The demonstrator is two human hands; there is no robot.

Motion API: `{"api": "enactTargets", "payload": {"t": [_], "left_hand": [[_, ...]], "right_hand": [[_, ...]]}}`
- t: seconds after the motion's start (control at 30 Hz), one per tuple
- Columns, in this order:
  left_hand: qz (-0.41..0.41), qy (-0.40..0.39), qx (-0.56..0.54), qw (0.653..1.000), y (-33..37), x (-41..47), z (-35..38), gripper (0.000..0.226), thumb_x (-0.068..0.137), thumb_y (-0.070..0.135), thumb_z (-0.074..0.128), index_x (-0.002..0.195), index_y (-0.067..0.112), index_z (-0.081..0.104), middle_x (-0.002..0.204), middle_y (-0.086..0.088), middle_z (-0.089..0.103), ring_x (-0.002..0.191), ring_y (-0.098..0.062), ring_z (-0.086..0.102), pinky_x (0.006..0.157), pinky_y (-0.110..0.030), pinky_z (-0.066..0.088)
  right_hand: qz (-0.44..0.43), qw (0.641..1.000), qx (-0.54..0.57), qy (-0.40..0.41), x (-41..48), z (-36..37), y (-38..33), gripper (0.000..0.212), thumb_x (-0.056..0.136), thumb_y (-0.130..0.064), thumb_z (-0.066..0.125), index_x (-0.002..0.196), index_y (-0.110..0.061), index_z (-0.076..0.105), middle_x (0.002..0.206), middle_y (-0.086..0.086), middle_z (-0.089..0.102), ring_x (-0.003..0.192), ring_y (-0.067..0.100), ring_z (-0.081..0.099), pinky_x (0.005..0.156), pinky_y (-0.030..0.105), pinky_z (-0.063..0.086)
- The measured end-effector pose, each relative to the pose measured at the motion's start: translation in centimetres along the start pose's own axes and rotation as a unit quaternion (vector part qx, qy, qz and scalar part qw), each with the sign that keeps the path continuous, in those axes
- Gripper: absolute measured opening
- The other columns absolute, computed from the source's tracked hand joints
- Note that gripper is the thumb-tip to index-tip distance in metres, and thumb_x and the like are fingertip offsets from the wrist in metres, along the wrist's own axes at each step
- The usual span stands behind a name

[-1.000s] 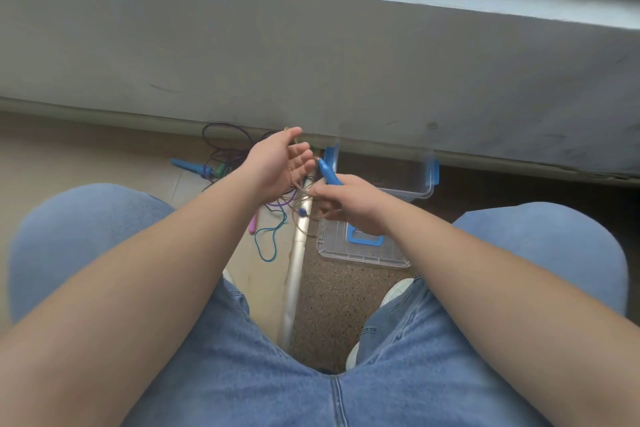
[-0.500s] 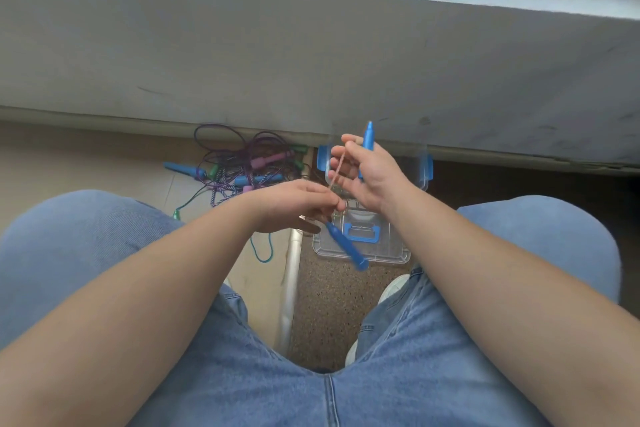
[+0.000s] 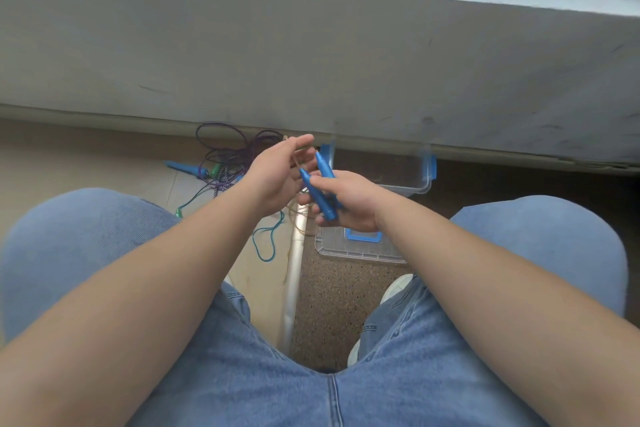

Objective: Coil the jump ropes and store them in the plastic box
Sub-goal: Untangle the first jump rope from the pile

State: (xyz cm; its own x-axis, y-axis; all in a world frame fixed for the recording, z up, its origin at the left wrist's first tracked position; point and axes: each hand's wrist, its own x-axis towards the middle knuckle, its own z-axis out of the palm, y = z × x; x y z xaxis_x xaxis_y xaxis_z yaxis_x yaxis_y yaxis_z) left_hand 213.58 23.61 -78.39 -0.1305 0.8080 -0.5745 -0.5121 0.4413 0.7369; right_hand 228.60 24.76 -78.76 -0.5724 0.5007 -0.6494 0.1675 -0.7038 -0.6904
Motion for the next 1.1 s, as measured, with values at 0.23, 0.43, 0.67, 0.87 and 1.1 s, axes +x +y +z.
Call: {"api": "enactTargets", "payload": {"t": [0.23, 0.43, 0.67, 0.87, 1.1], "left_hand": [[0.033, 0.033, 0.093, 0.995, 0.4, 0.4, -0.3, 0.022, 0.099, 0.025, 0.053, 0.114, 0.018, 0.068, 0.084, 0.004, 0.061, 0.071, -0.009, 0.059, 0.074, -0.028, 0.046], [-0.059, 0.193, 0.244, 0.949, 0.2, 1.1, -1.7, 0.047, 0.098, 0.047, 0.041, 0.123, 0.009, 0.055, 0.101, -0.007, 0.059, 0.088, -0.022, 0.058, 0.083, -0.039, 0.054], [0.238, 0.048, 0.521, 0.818, -0.6, 0.9, -1.5, 0.044, 0.087, 0.052, 0.032, 0.098, 0.04, 0.072, 0.122, 0.007, 0.056, 0.124, -0.021, 0.045, 0.106, -0.043, 0.037], [0.302, 0.046, 0.579, 0.756, -1.2, 0.2, -1.5, 0.044, 0.099, 0.047, 0.035, 0.085, 0.028, 0.073, 0.122, 0.003, 0.055, 0.118, -0.019, 0.046, 0.102, -0.041, 0.033], [0.239, -0.005, 0.573, 0.784, -0.6, -0.1, -2.1, 0.049, 0.103, 0.04, 0.038, 0.064, 0.011, 0.048, 0.054, 0.004, 0.042, 0.051, -0.014, 0.037, 0.054, -0.033, 0.032]], "right_hand": [[0.065, 0.995, -0.037, -0.067, -0.6, -0.5, -0.2, 0.019, 0.104, -0.025, 0.054, 0.117, -0.011, 0.058, 0.073, 0.002, 0.051, 0.063, 0.015, 0.049, 0.059, 0.026, 0.045], [0.066, 0.993, -0.029, -0.094, -0.9, -0.6, -0.5, 0.01, 0.105, -0.025, 0.05, 0.104, -0.015, 0.051, 0.07, -0.001, 0.042, 0.052, 0.008, 0.023, 0.048, 0.021, 0.023], [0.05, 0.994, -0.056, -0.081, -1.4, -0.9, -0.9, 0.019, 0.106, -0.031, 0.048, 0.093, -0.017, 0.051, 0.066, -0.003, 0.036, 0.056, 0.012, 0.026, 0.056, 0.025, 0.03], [0.055, 0.988, -0.102, -0.1, -1.3, -1.4, -0.7, 0.02, 0.104, -0.023, 0.053, 0.088, -0.019, 0.043, 0.063, -0.004, 0.034, 0.053, 0.011, 0.023, 0.053, 0.024, 0.027], [0.05, 0.983, -0.139, -0.107, -1.6, -2.3, -1.1, 0.02, 0.099, -0.019, 0.06, 0.116, -0.01, 0.058, 0.072, 0.001, 0.051, 0.056, 0.013, 0.043, 0.059, 0.028, 0.046]]}}
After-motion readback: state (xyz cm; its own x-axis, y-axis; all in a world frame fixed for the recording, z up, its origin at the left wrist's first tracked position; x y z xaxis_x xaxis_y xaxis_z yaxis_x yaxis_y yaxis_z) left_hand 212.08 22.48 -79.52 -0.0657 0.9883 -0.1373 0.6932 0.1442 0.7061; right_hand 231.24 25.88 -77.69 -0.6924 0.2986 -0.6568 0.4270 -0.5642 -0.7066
